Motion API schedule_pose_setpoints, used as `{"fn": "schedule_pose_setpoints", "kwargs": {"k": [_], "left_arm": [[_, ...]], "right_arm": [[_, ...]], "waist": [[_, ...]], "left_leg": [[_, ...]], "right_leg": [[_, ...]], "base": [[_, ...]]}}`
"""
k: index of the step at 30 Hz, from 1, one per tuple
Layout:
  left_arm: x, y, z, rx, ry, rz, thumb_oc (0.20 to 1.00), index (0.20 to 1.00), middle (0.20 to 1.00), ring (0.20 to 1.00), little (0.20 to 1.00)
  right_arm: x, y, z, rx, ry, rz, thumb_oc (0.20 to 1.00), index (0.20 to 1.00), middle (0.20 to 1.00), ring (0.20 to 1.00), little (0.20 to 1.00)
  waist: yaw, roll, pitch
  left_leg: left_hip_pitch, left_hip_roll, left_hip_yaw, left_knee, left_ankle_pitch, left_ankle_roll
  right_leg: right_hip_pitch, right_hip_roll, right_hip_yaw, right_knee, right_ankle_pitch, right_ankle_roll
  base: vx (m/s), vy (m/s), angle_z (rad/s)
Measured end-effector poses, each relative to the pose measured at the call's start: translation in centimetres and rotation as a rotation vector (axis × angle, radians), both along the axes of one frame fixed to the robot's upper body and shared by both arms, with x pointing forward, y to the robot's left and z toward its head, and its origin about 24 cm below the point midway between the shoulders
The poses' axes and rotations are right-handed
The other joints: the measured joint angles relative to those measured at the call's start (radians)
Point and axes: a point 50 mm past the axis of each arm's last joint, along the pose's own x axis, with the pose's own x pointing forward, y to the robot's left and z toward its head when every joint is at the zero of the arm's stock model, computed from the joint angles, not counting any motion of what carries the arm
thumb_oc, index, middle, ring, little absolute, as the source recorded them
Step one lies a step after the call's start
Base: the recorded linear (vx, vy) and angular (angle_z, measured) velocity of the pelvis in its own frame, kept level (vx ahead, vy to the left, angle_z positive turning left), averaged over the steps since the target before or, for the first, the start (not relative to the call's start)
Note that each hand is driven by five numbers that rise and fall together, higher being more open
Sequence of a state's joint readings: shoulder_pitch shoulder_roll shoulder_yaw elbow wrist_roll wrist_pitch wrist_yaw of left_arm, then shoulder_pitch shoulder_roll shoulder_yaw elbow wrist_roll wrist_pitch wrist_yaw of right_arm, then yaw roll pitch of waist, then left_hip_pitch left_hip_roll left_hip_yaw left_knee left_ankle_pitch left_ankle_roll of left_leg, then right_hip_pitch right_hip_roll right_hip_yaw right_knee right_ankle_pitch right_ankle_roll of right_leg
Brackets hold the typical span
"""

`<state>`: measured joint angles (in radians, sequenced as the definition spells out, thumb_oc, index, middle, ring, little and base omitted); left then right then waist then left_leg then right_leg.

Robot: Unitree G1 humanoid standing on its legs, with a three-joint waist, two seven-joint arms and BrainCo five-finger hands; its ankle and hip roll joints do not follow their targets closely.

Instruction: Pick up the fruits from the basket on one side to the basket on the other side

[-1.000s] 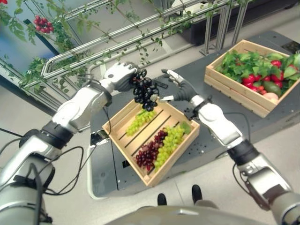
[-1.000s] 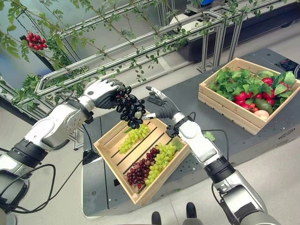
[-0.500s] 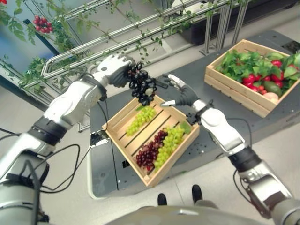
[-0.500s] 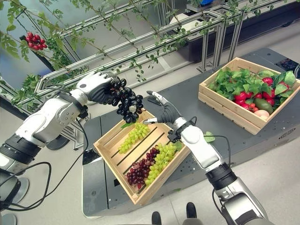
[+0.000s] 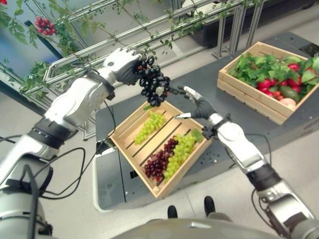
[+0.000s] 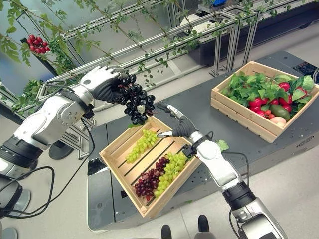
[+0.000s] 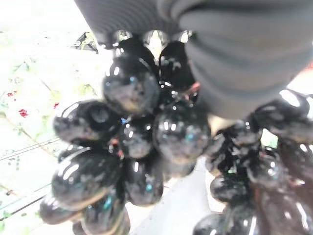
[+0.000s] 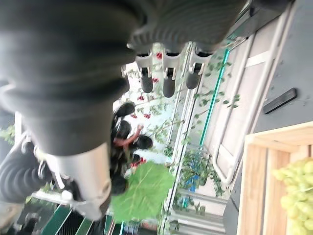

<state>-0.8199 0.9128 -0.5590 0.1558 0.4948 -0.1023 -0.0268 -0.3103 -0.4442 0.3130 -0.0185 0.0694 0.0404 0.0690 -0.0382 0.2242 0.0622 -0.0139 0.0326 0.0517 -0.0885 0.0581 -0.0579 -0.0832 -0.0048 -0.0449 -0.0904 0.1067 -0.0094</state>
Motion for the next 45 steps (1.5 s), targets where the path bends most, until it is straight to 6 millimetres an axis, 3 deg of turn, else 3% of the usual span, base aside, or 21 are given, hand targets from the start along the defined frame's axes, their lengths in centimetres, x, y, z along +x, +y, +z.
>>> {"fn": "schedule_pose_setpoints", "kwargs": {"k": [3,4,5,6,8,12,17,36,45], "left_arm": [[0.2,-0.2,-1.3,-0.014,0.036,0.005,0.2,0.2,0.2,0.2,0.2],[0.7,-1.8,-1.9,-0.092,0.047,0.0,0.2,0.2,0.2,0.2,0.2],[1.6,-5.0,-3.4,-0.225,0.082,-0.031,0.2,0.2,0.2,0.2,0.2],[1.5,-6.0,-4.2,-0.224,0.108,-0.056,0.2,0.2,0.2,0.2,0.2],[0.3,-6.7,-7.7,-0.192,0.194,-0.084,0.2,0.2,0.2,0.2,0.2],[-1.0,-6.7,-10.7,-0.206,0.278,-0.076,0.2,0.2,0.2,0.2,0.2],[-0.8,-6.0,-10.7,-0.217,0.272,-0.039,0.2,0.2,0.2,0.2,0.2],[-0.8,-5.6,-10.7,-0.226,0.274,-0.025,0.2,0.2,0.2,0.2,0.2],[-1.4,-5.3,-10.5,-0.214,0.259,-0.048,0.2,0.2,0.2,0.2,0.2]], "right_arm": [[-0.8,-1.3,-1.0,0.019,0.018,-0.064,1.0,1.0,1.0,1.0,1.0],[-1.0,-1.9,-1.4,0.028,0.023,-0.096,1.0,1.0,1.0,1.0,1.0],[-1.1,-2.7,-2.4,0.03,0.053,-0.138,1.0,1.0,1.0,1.0,1.0],[-1.4,-2.6,-2.6,0.029,0.062,-0.132,1.0,1.0,1.0,1.0,1.0],[-2.1,-3.3,-2.9,0.018,0.064,-0.15,1.0,1.0,1.0,1.0,1.0],[-2.9,-6.6,-3.8,-0.035,0.086,-0.282,1.0,1.0,1.0,1.0,1.0],[-3.0,-7.4,-5.1,-0.047,0.132,-0.329,1.0,1.0,1.0,1.0,1.0],[-3.0,-7.5,-5.2,-0.047,0.139,-0.33,1.0,1.0,1.0,1.0,1.0],[-3.4,-7.8,-6.3,-0.068,0.186,-0.33,1.0,1.0,1.0,1.0,1.0]], "waist": [[-0.017,-0.003,0.0],[-0.012,-0.006,-0.014],[-0.001,0.0,-0.028],[-0.009,-0.003,-0.029],[-0.043,-0.001,-0.028],[-0.065,-0.005,-0.025],[-0.058,-0.009,-0.021],[-0.058,-0.031,0.007],[-0.058,-0.032,0.013]], "left_leg": [[-0.002,0.001,0.001,0.002,0.0,0.0],[-0.023,0.0,-0.003,0.015,-0.004,-0.004],[-0.031,0.0,0.005,0.005,0.0,0.004],[-0.034,0.0,0.005,0.001,0.004,0.009],[-0.029,-0.003,0.003,0.001,0.002,0.006],[-0.013,-0.002,0.003,0.001,0.002,0.005],[-0.011,0.009,0.004,0.0,-0.005,-0.003],[0.012,0.001,0.008,0.001,-0.011,0.0],[0.004,0.001,0.007,0.0,-0.021,0.003]], "right_leg": [[-0.014,-0.001,0.002,0.002,-0.001,0.0],[-0.036,-0.003,-0.001,0.031,-0.021,0.001],[-0.054,-0.003,-0.008,0.08,-0.047,0.004],[-0.067,-0.002,-0.002,0.092,-0.048,0.005],[-0.072,-0.004,0.011,0.09,-0.045,0.009],[-0.047,-0.004,0.01,0.068,-0.04,0.008],[-0.035,0.006,0.008,0.048,-0.035,0.009],[0.011,0.0,0.011,-0.001,-0.025,0.007],[0.001,0.0,0.011,-0.001,-0.021,0.012]], "base": [[0.0,-0.006,0.02],[-0.03,-0.023,0.31],[0.04,-0.002,0.29],[0.01,-0.005,-0.09],[0.0,-0.01,-0.36],[0.01,-0.002,-0.01],[0.0,-0.001,0.03],[0.0,0.0,0.0],[0.0,0.0,0.01]]}}
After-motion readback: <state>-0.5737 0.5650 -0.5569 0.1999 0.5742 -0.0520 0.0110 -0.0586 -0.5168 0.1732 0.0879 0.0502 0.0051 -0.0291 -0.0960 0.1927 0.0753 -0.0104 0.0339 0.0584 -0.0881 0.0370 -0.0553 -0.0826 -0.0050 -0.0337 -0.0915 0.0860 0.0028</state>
